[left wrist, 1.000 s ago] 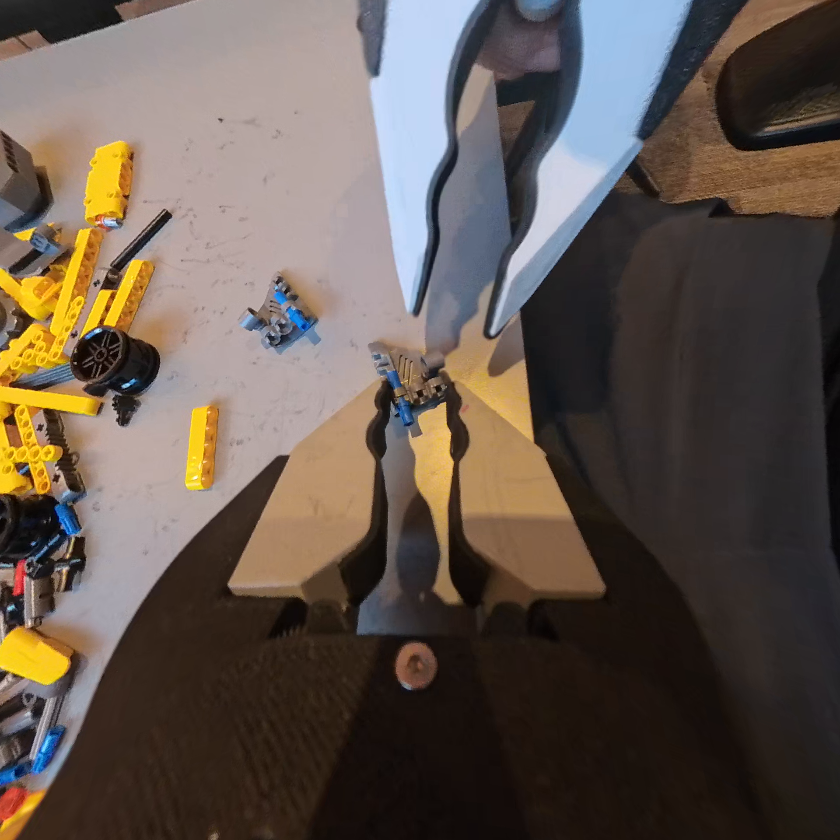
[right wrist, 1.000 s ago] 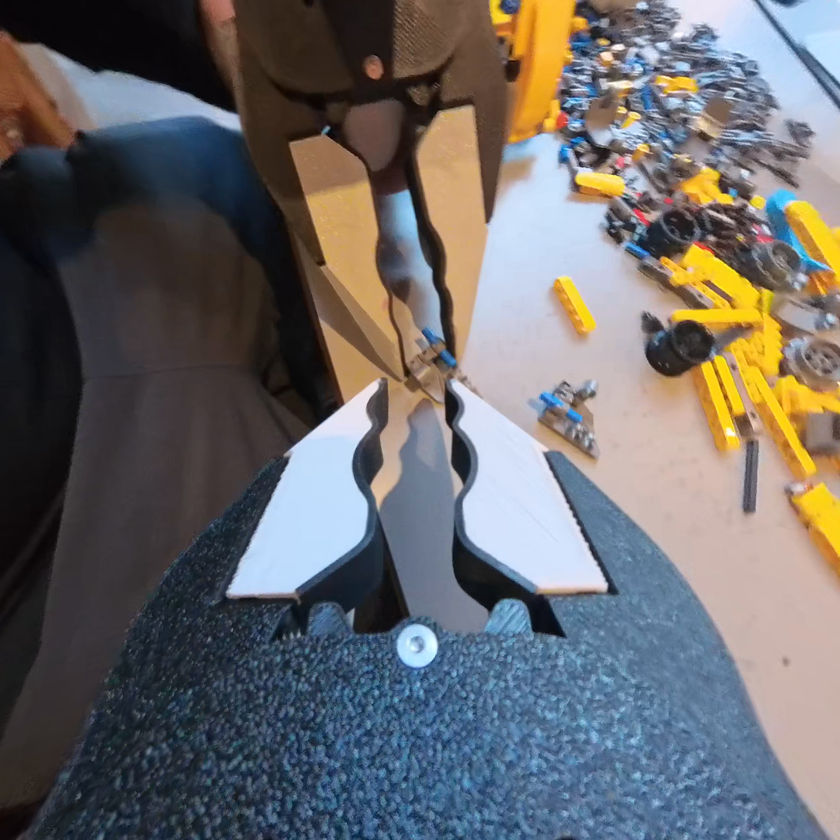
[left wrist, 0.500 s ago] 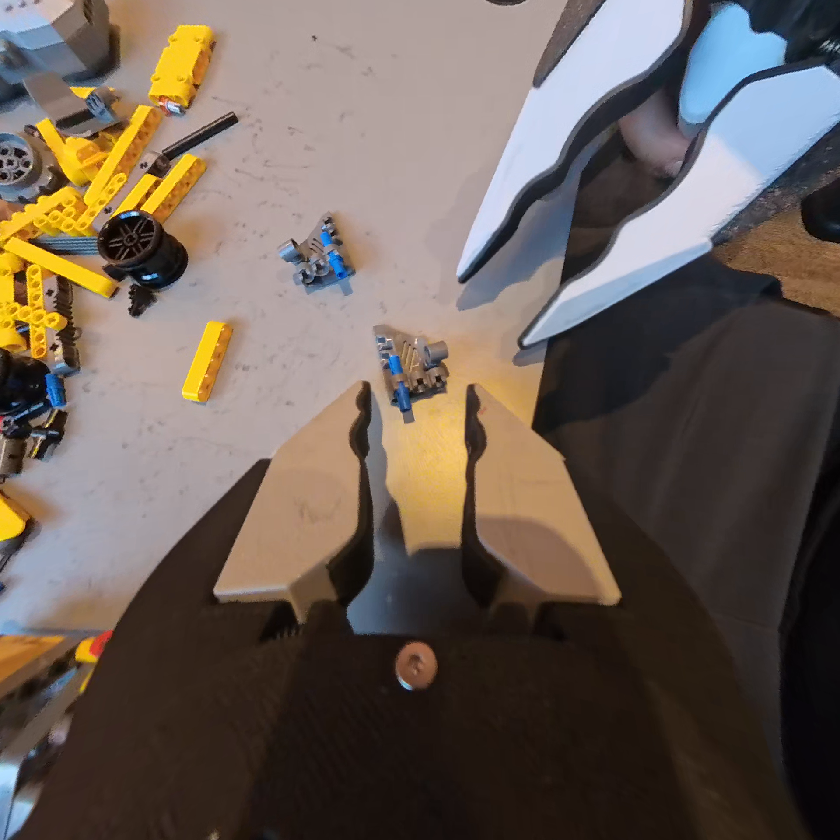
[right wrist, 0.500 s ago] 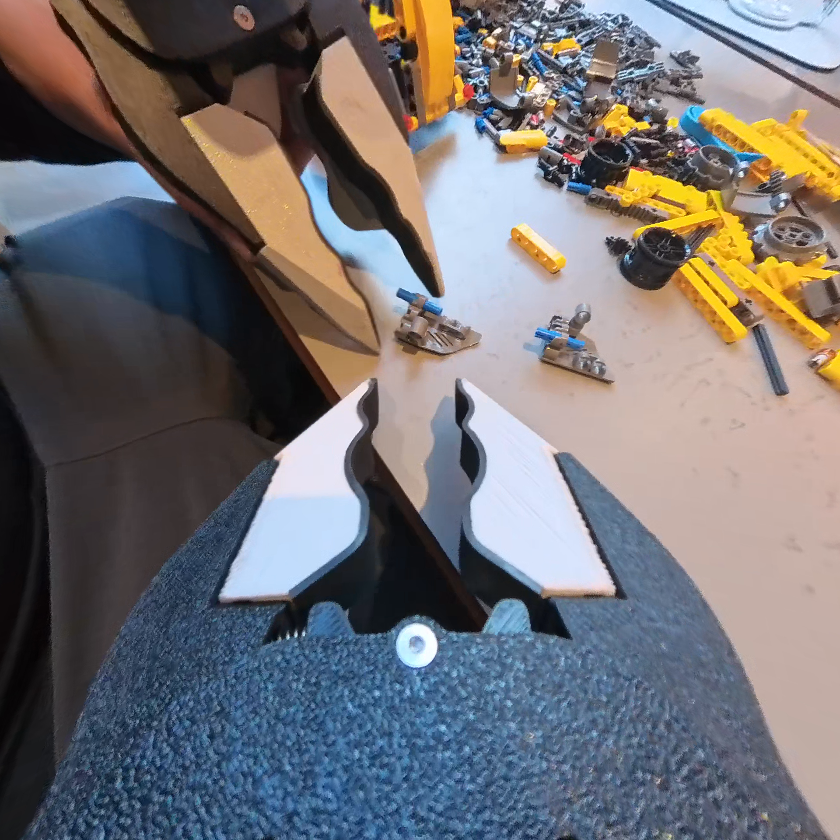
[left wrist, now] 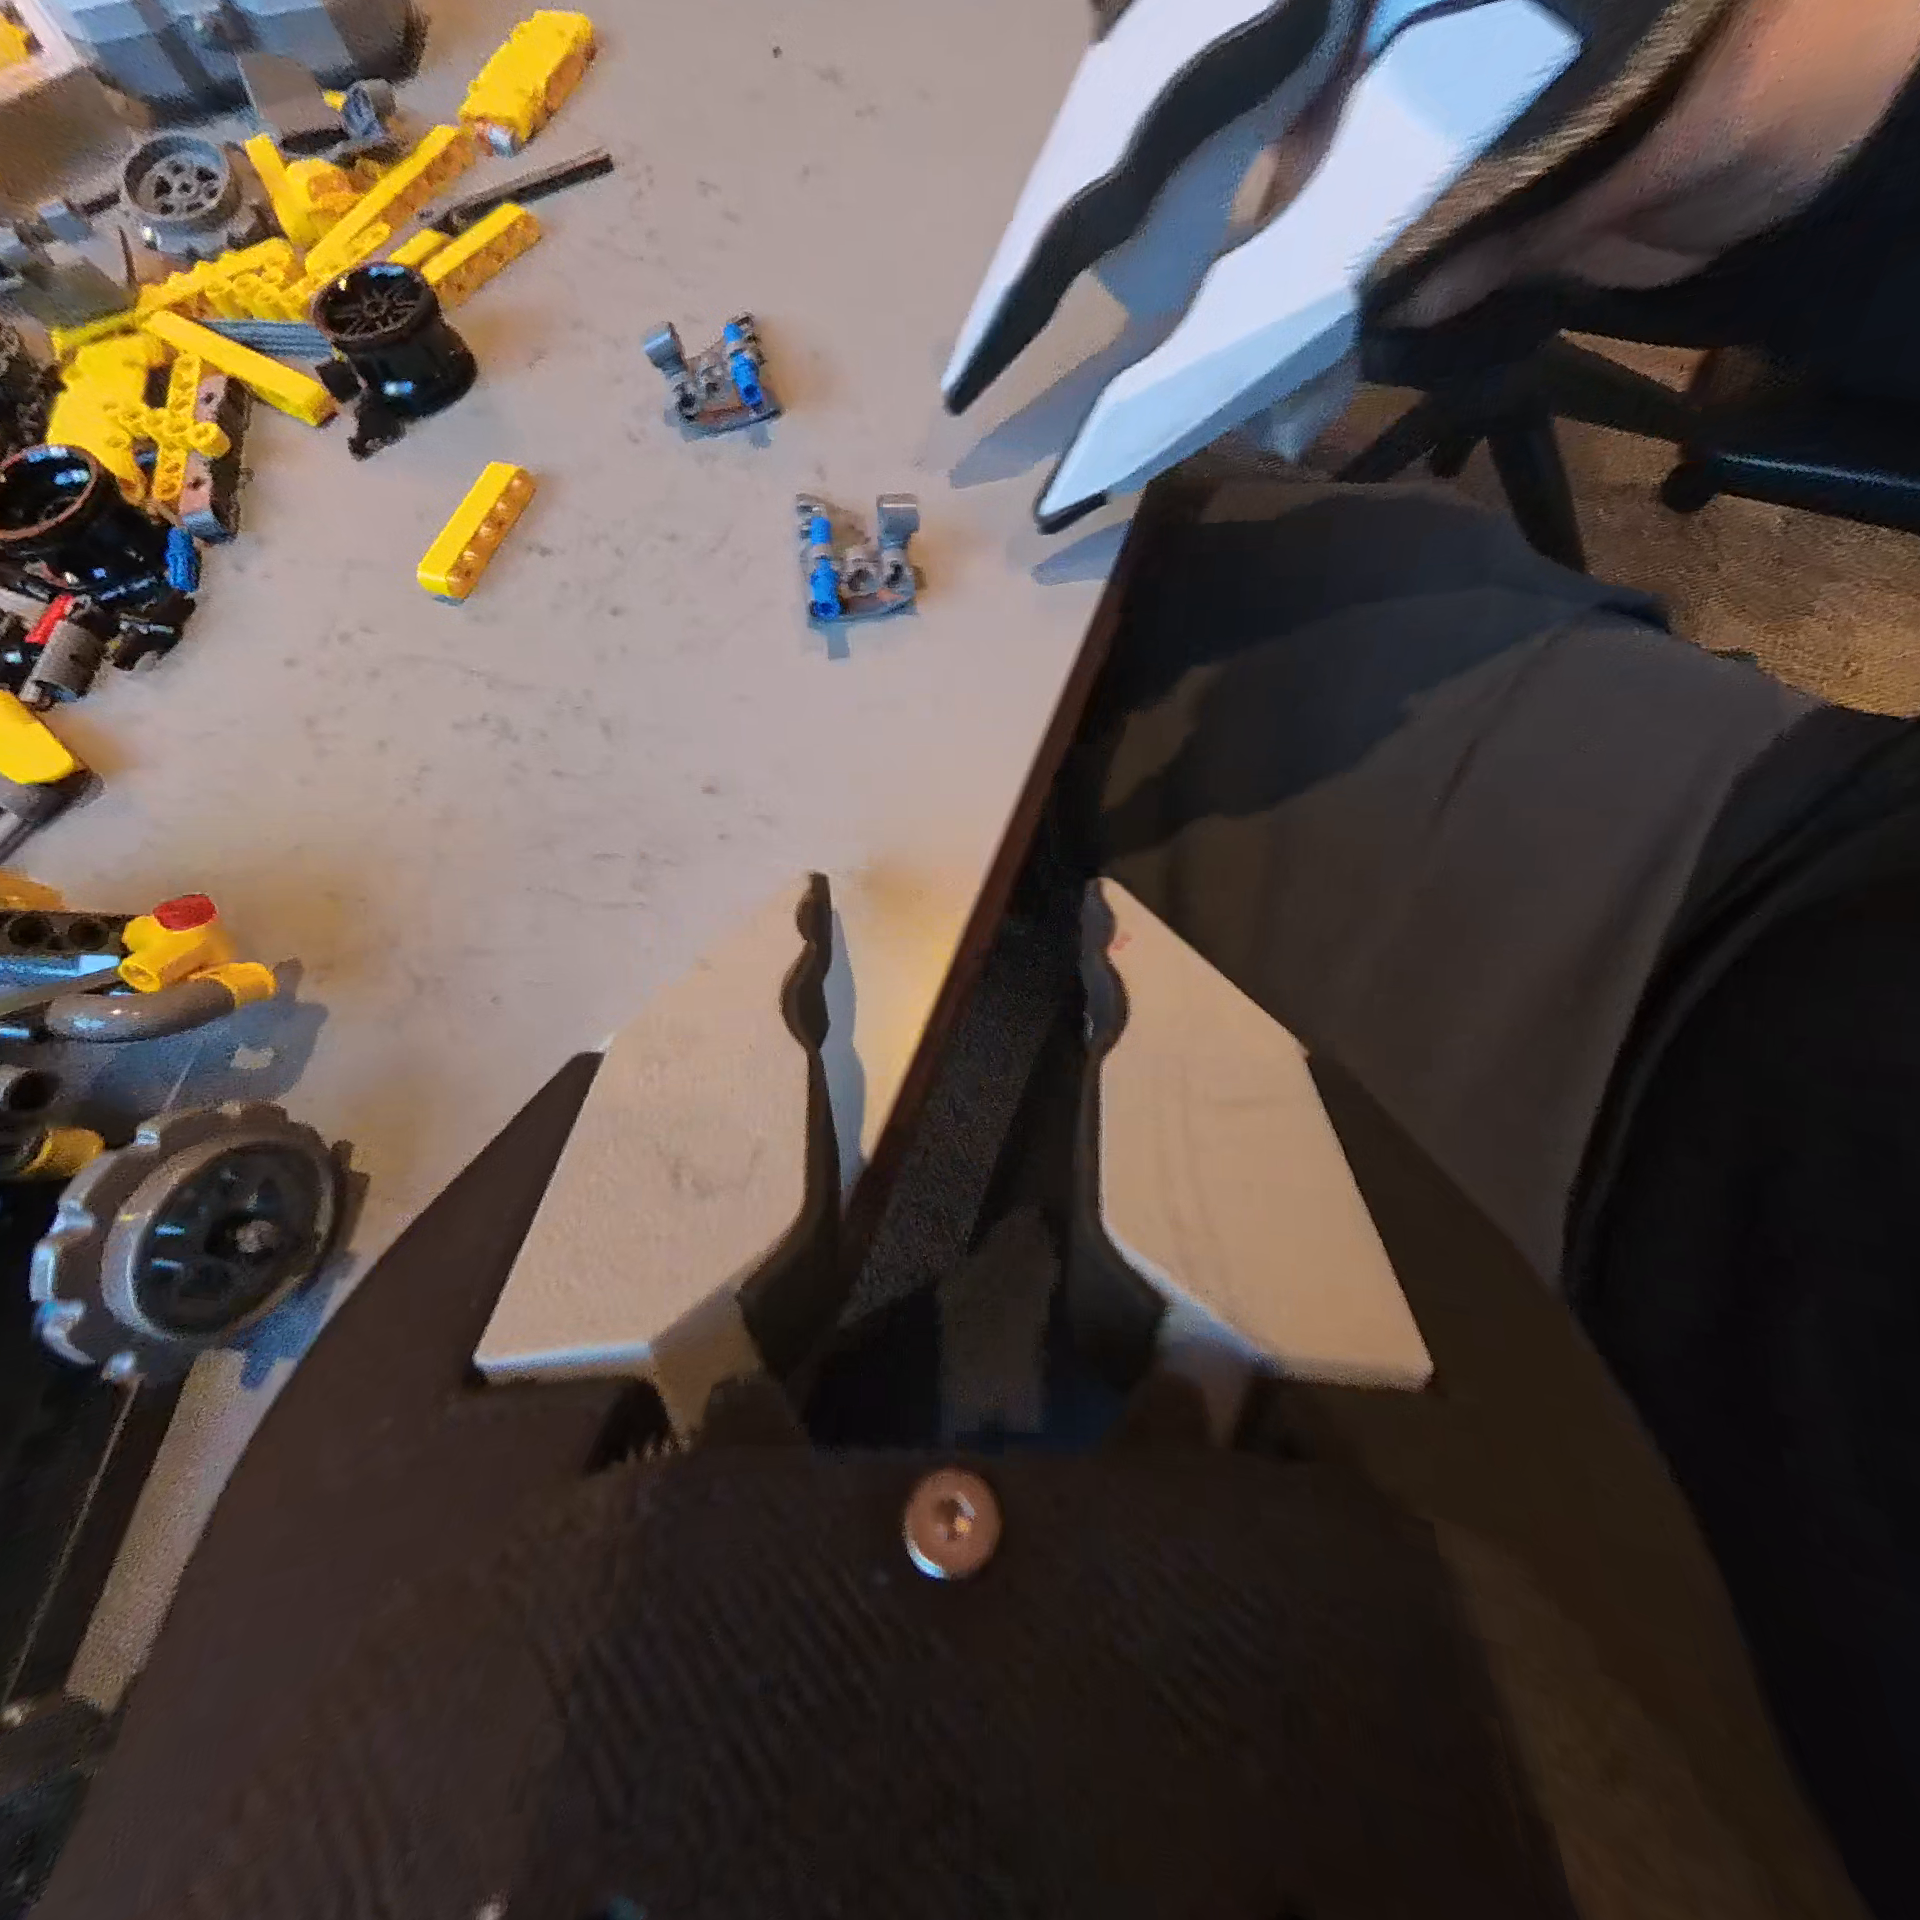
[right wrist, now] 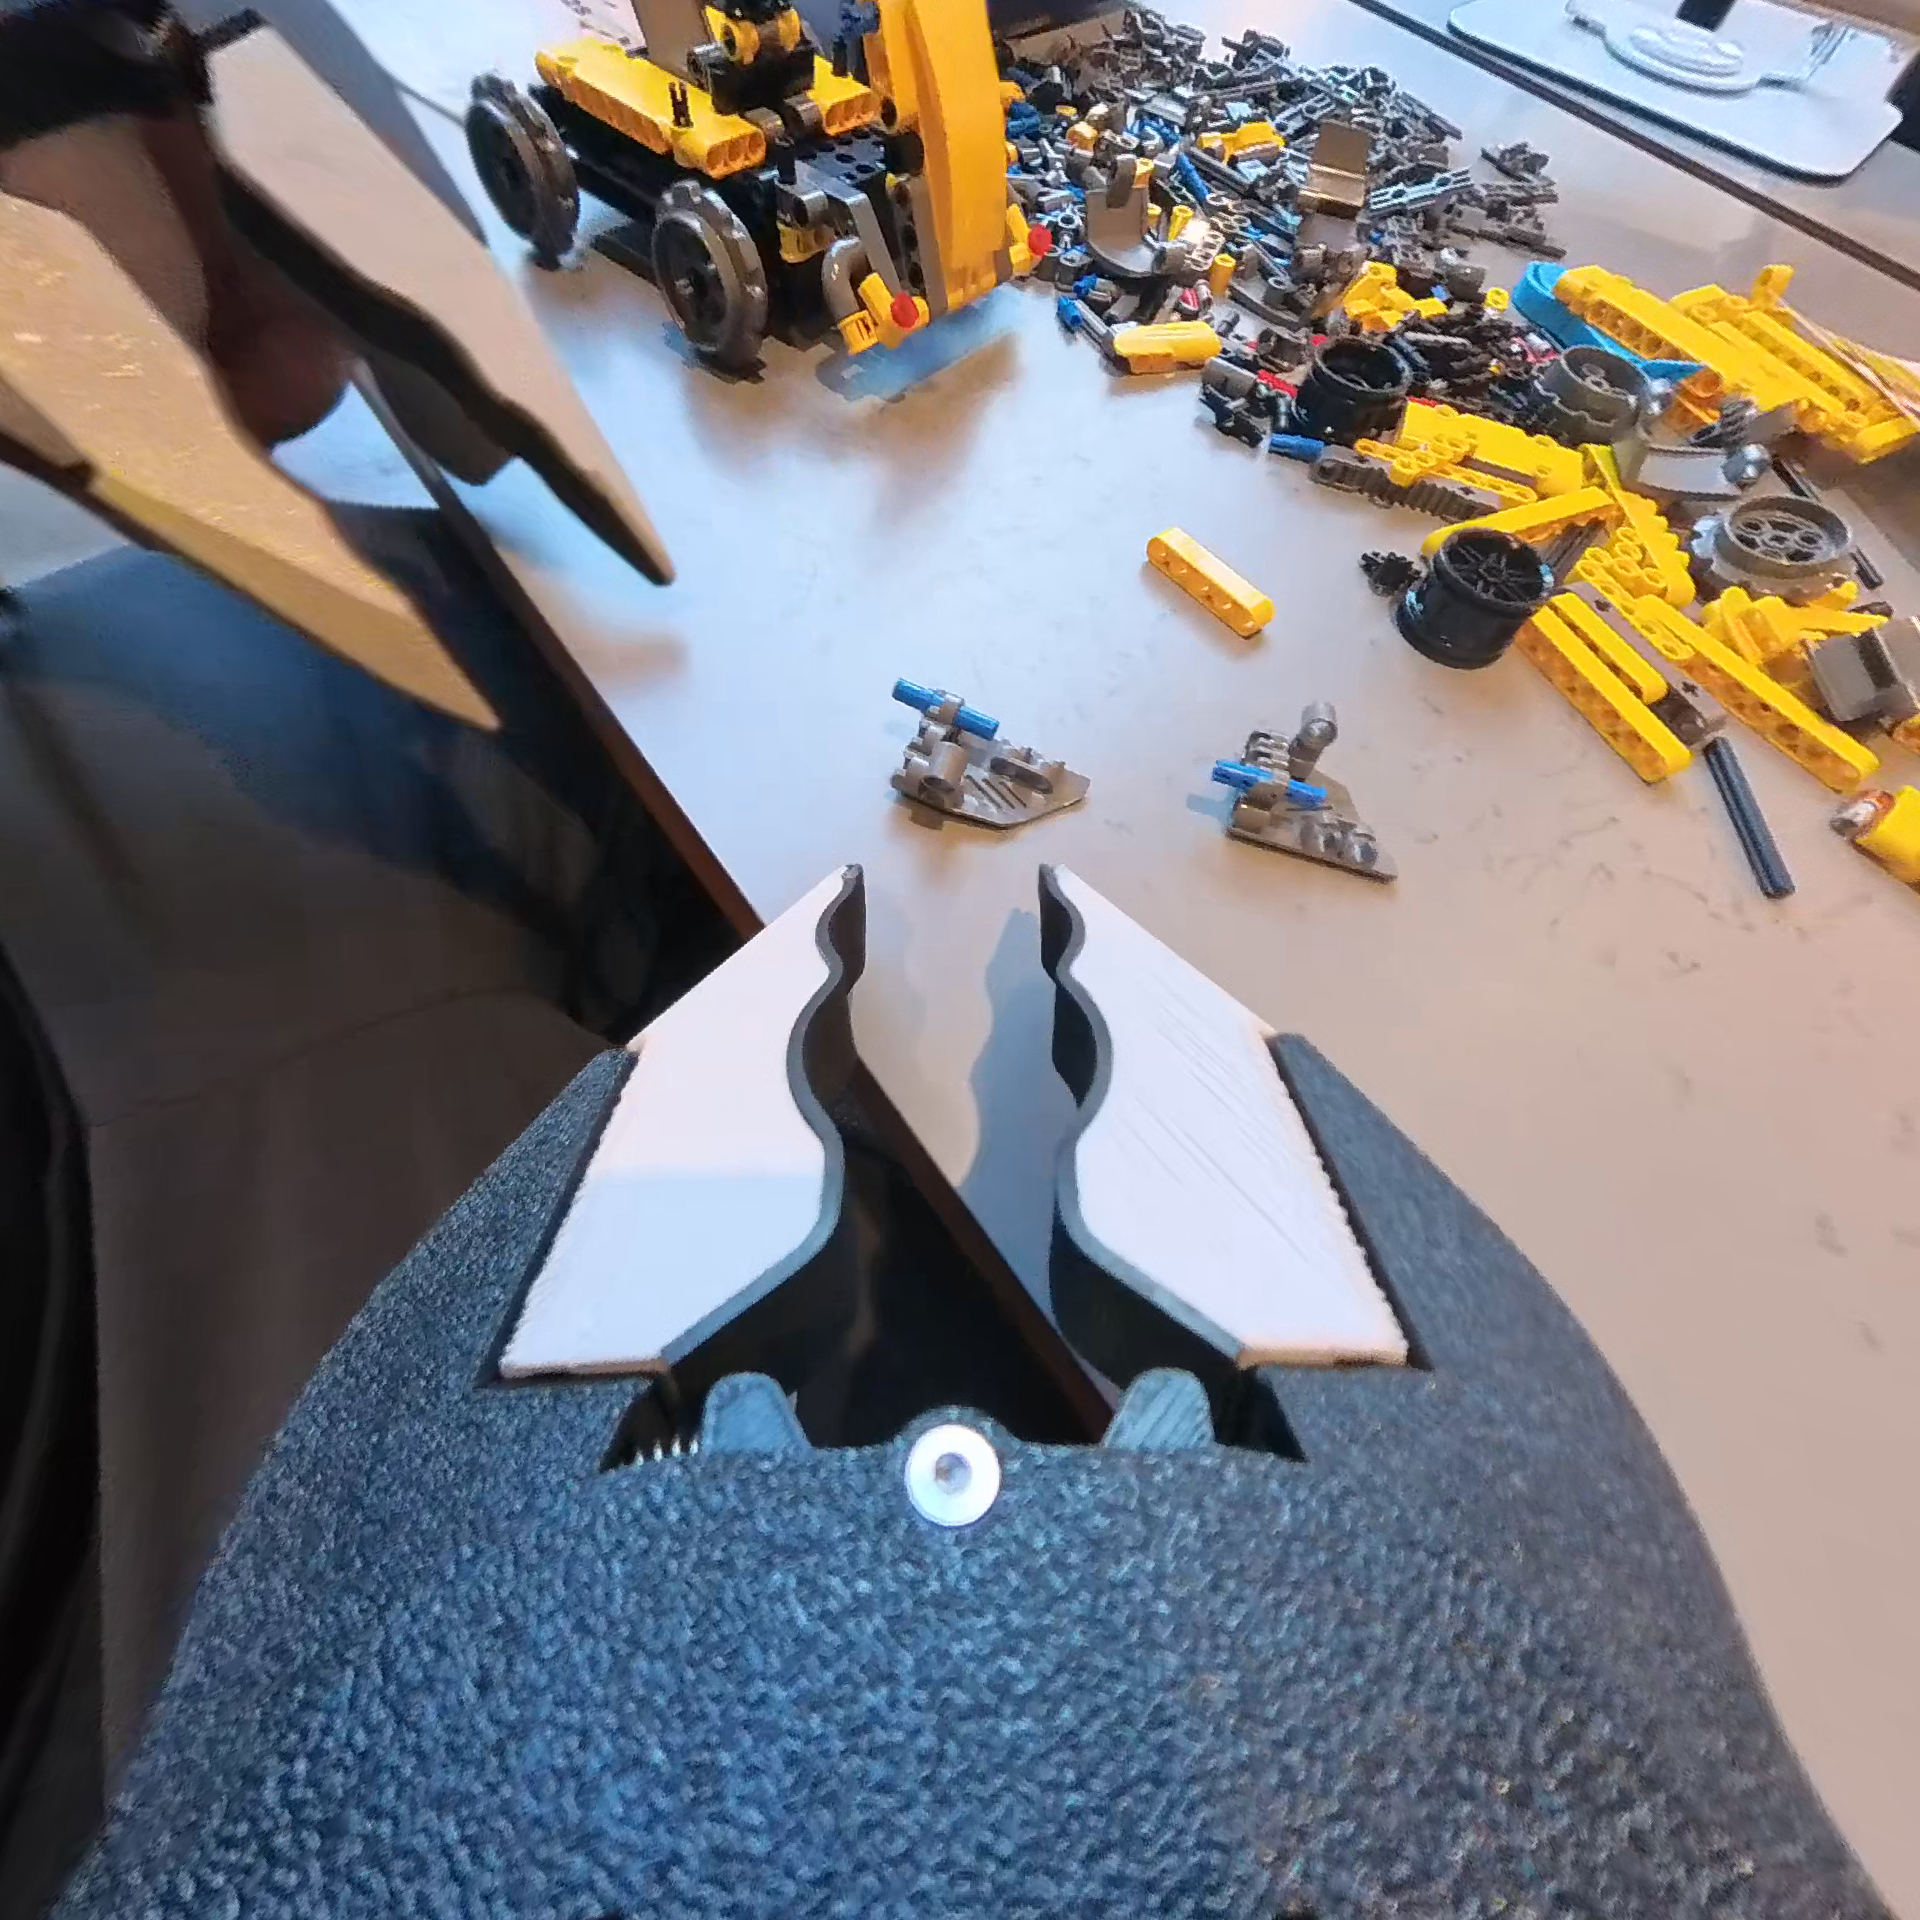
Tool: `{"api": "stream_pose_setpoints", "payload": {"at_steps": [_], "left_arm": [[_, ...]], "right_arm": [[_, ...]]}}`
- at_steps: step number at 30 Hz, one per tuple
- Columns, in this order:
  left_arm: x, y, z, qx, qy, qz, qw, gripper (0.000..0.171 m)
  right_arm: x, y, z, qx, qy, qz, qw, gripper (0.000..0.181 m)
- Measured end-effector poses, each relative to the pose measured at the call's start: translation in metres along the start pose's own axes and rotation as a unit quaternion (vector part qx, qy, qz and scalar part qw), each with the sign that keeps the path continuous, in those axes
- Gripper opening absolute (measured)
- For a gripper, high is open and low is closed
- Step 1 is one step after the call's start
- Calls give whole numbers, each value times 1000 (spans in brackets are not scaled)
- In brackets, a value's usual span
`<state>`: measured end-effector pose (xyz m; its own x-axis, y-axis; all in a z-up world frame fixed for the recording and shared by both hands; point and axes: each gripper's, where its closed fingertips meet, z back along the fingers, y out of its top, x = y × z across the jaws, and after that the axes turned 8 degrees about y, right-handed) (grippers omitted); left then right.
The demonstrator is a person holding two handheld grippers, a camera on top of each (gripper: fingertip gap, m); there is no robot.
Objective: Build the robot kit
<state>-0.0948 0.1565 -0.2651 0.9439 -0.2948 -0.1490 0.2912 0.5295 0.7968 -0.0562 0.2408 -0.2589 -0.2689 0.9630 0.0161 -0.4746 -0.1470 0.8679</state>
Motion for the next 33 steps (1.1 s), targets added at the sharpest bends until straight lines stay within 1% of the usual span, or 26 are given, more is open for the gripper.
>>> {"api": "stream_pose_setpoints", "payload": {"at_steps": [3, 5, 7, 9, 11, 14, 17, 21, 23, 25, 27, 33], "left_arm": [[16, 3, 11, 38, -8, -14, 999, 47], [31, 6, 18, 72, -30, -11, 997, 47], [46, 8, 23, 100, -57, -17, 993, 47], [56, 7, 23, 111, -71, -41, 990, 44], [60, 3, 19, 105, -74, -63, 990, 44], [65, -2, 18, 94, -86, -71, 989, 44], [66, -3, 19, 95, -90, -78, 988, 42], [61, -8, 16, 85, -90, -78, 989, 41], [60, -8, 15, 84, -93, -69, 990, 40], [60, -8, 15, 83, -94, -66, 990, 40], [60, -10, 14, 81, -93, -67, 990, 39], [62, -12, 13, 76, -97, -67, 990, 39]], "right_arm": [[-2, 4, -7, 0, 2, -12, 1000, 35], [-3, 8, -12, 1, 2, -24, 1000, 36], [-2, 6, -18, -15, -3, -35, 999, 37], [-3, 7, -22, -31, 1, -39, 999, 37], [-3, 10, -26, -51, 8, -40, 998, 36], [4, 13, -33, -87, 17, -29, 996, 36], [7, 13, -44, -124, 46, -7, 991, 29], [4, 23, -64, -140, 79, 33, 986, 24], [6, 29, -69, -145, 80, 52, 985, 25], [4, 33, -68, -147, 85, 66, 983, 27], [7, 35, -63, -143, 73, 71, 984, 29], [18, 38, -32, -93, 27, 26, 995, 30]]}}
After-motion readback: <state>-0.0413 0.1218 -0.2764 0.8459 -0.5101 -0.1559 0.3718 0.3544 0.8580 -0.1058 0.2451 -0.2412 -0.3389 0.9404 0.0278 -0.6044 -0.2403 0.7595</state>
